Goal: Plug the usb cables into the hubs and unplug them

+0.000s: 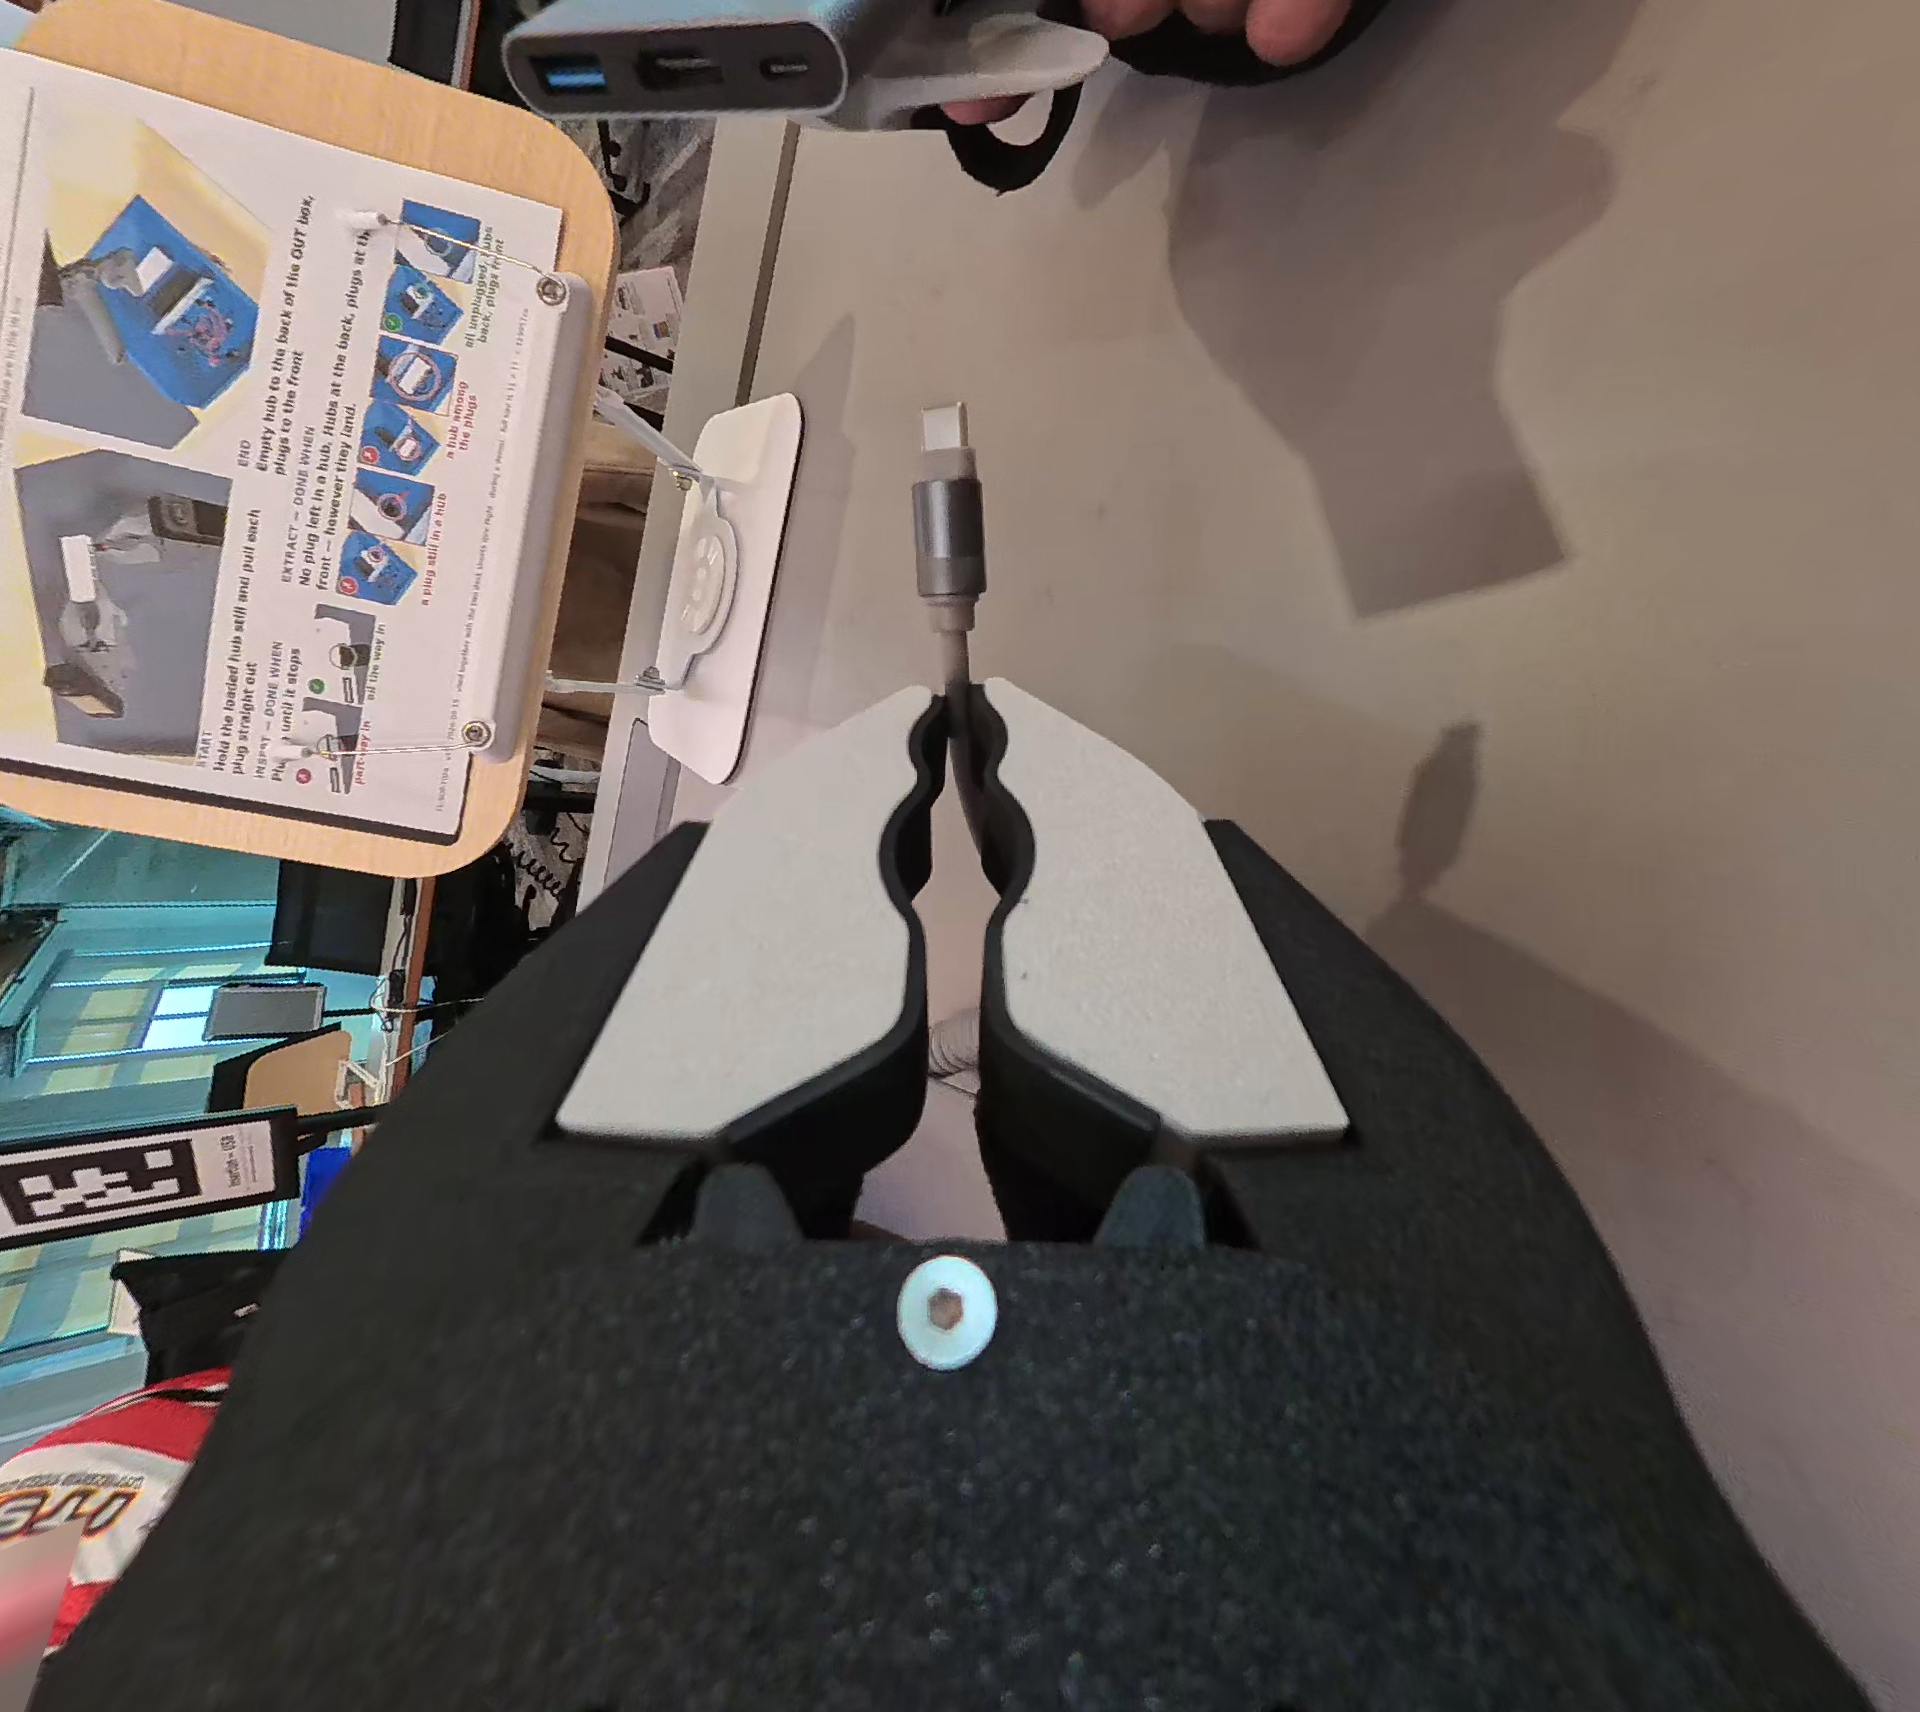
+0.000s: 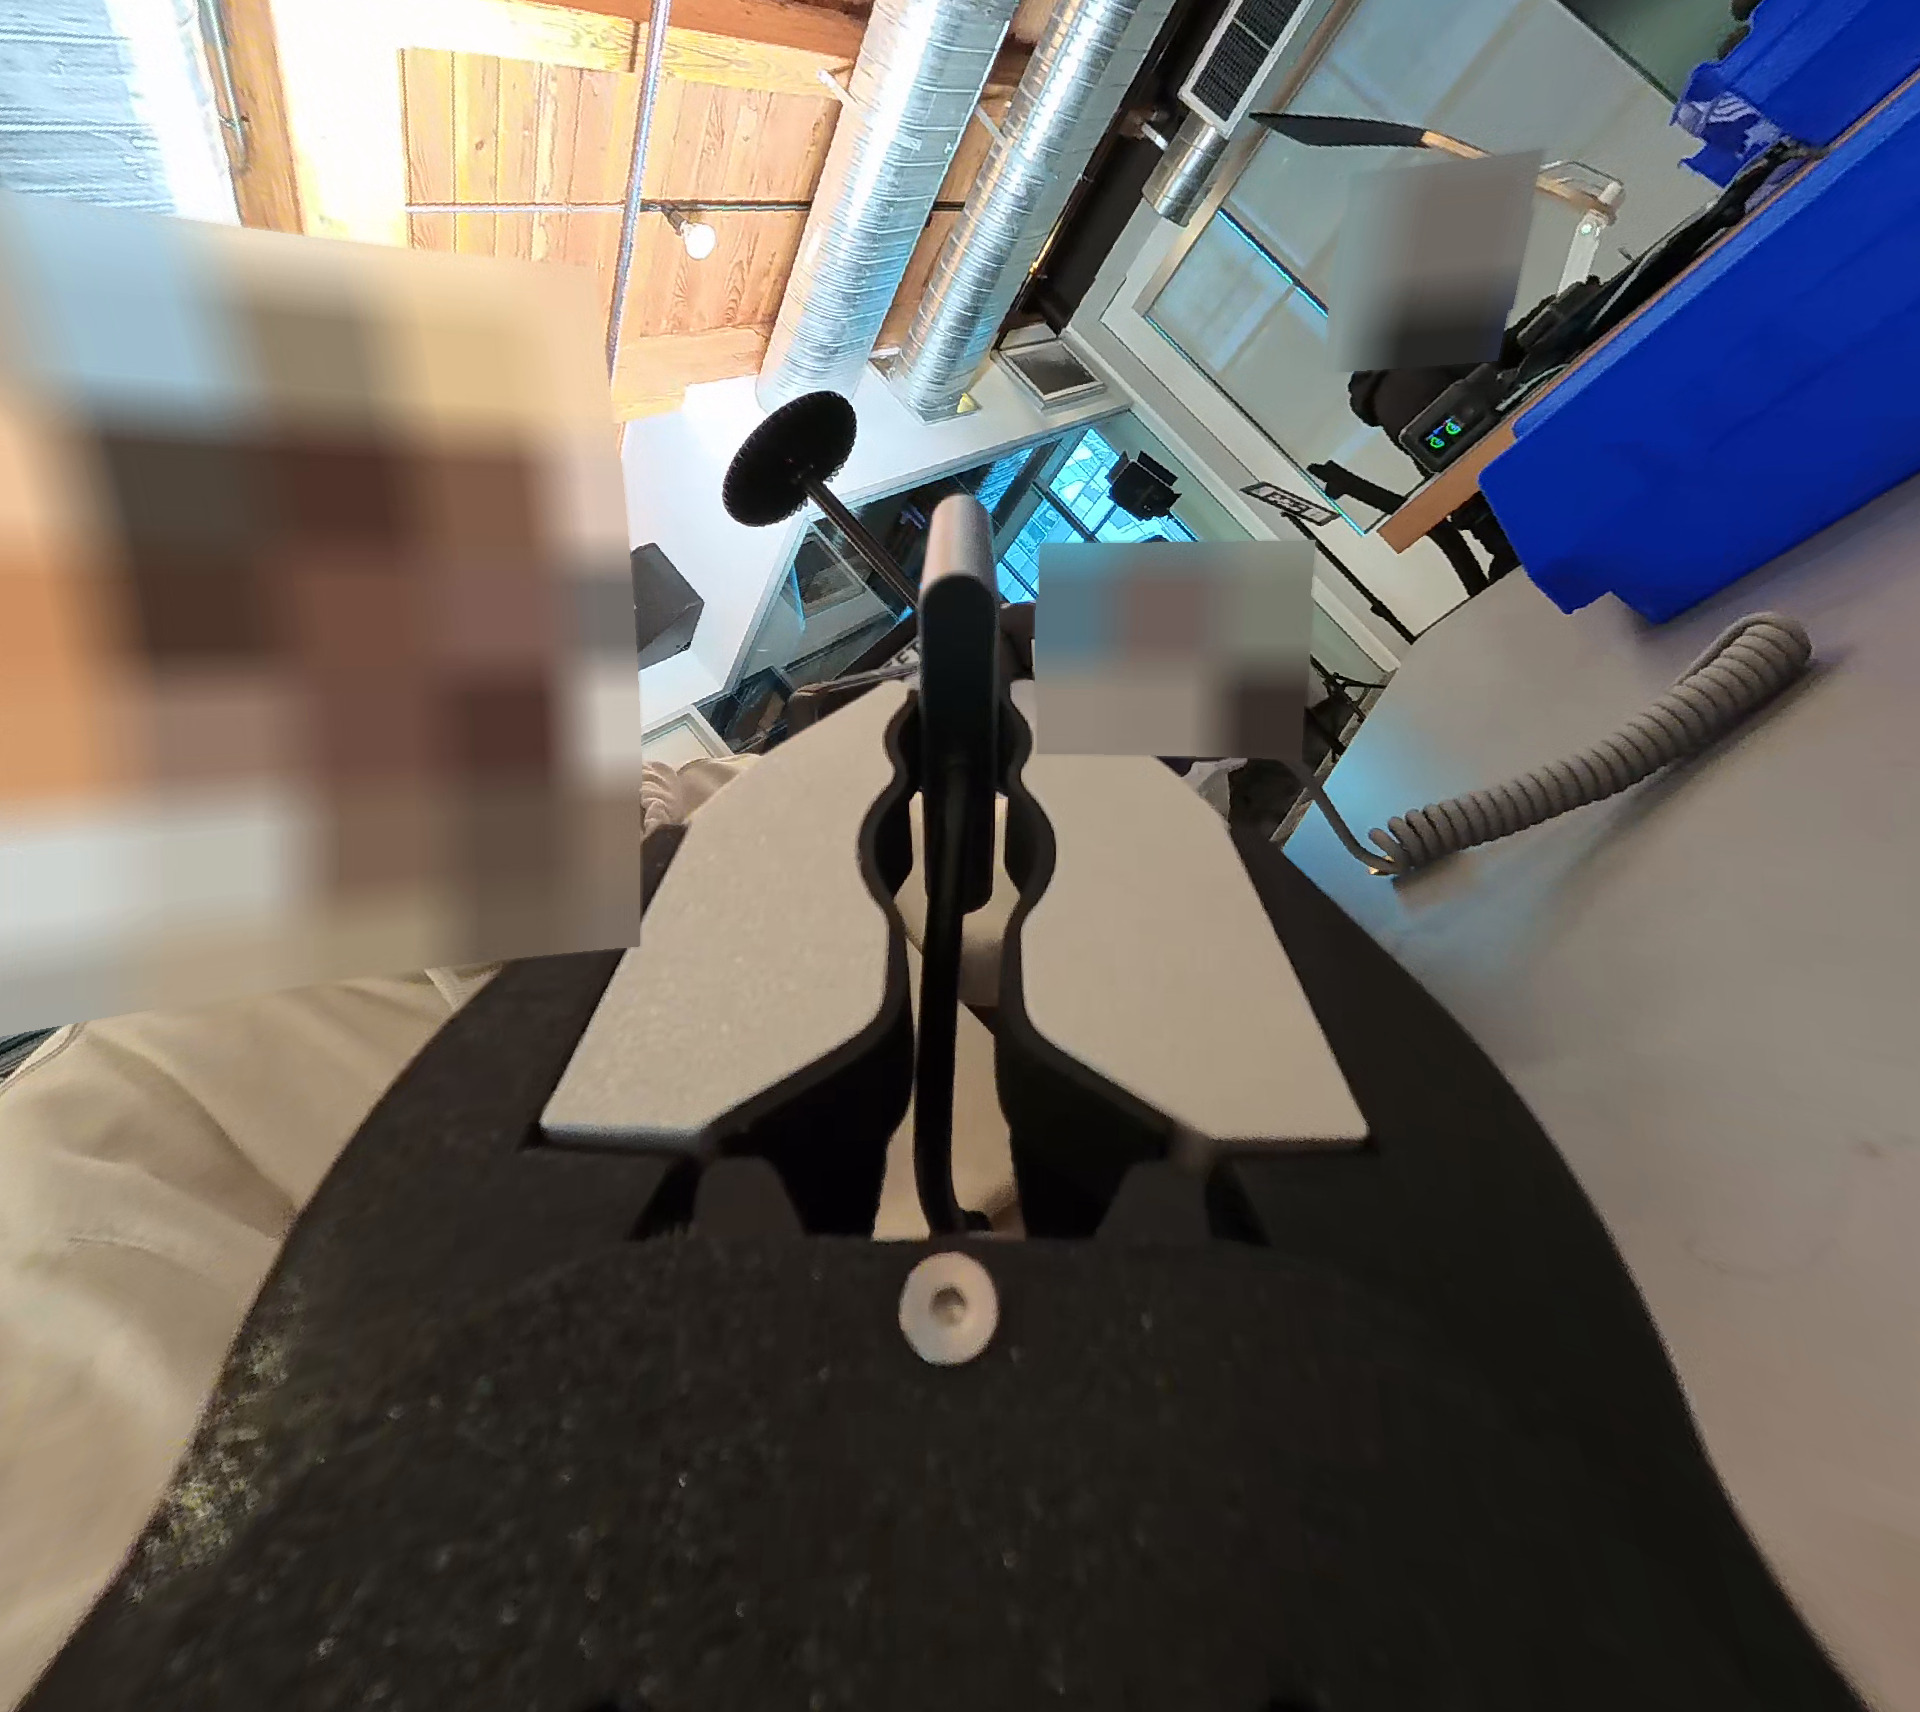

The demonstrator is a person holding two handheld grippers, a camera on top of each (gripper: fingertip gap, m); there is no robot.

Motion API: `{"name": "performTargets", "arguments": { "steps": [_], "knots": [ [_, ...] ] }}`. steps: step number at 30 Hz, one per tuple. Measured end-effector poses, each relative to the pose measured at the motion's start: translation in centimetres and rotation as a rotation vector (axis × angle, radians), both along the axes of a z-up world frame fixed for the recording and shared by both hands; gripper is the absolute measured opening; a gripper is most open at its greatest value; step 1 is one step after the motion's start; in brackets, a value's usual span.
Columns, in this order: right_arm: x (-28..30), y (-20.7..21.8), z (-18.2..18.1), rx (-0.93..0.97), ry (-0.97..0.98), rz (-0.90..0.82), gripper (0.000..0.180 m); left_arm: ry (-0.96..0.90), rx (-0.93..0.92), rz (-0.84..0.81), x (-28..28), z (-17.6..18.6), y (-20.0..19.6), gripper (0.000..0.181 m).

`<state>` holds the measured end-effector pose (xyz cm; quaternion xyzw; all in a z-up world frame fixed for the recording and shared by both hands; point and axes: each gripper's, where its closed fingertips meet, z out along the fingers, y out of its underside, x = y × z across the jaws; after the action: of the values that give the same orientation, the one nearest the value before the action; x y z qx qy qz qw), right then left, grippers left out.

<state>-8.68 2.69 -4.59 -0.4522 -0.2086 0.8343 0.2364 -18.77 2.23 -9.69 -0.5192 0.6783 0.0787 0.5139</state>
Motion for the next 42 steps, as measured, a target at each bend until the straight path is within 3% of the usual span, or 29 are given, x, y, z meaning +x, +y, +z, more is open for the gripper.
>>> {"name": "performTargets", "arguments": {
  "steps": [1,12,30,42],
  "knots": [
    [-0.1,0.0,-0.1,0.001,-0.004,-0.001,0.012,-0.001,0.005,-0.002,0.0,0.1,0.0,0.003],
    [-1.2,0.0,-1.5,0.020,-0.111,-0.015,0.012,0.041,0.011,-0.006,0.2,0.6,-0.2,0.003],
    [-1.2,0.2,-1.8,0.018,-0.129,-0.026,0.012,0.191,0.043,0.023,1.0,2.5,-1.9,0.004],
    [-1.9,-0.1,-2.4,0.042,-0.186,-0.030,0.012,0.288,0.106,0.130,1.5,1.9,0.3,0.003]
  ]
}}
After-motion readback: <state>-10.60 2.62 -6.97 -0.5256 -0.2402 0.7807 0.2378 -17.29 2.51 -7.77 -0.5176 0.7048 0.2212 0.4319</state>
